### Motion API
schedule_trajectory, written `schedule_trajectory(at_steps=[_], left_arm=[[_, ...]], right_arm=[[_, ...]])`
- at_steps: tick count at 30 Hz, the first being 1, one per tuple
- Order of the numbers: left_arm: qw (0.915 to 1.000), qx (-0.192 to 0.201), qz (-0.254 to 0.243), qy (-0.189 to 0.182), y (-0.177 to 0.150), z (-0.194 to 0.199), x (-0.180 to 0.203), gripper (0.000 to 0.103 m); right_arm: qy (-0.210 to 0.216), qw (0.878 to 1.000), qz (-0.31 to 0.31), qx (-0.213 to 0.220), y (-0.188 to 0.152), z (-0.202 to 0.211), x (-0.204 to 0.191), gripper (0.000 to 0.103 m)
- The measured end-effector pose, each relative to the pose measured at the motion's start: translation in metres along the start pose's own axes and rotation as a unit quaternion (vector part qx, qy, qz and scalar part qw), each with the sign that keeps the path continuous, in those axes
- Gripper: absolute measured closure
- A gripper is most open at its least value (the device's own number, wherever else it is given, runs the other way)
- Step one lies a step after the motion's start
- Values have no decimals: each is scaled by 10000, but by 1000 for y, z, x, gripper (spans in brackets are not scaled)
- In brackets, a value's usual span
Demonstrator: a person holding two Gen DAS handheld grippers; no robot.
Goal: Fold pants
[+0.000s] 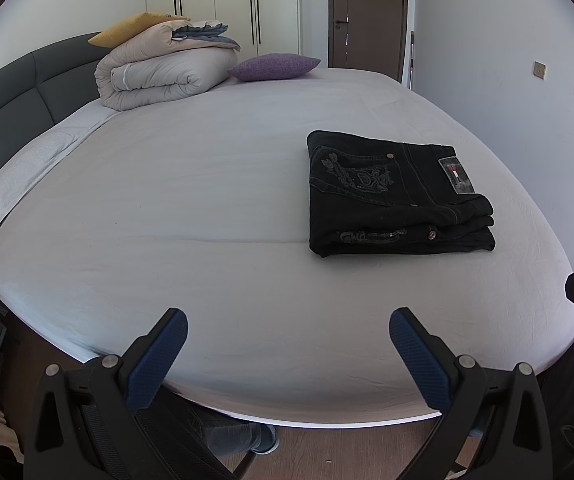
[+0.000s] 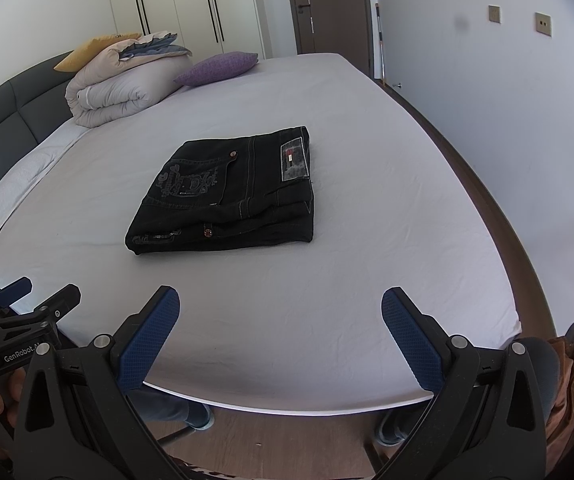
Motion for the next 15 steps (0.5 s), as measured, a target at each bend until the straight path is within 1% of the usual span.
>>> schedule_trajectory(at_steps=[15], left_arm=[[10000,-15,-10,-36,-6,0,1,0]], right_arm=[[13,10000,-8,-15,1,-1,3,0]])
Point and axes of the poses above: each gripper's, at about its wrist camera, not at the fingertips, and z roughly against the way its jaws point, x to its right, y to its top, the point moved 10 cm from there along -z, roughly the way its jaws point, and after that the axes turned 1 degree about -x, right-handed, at the moved point
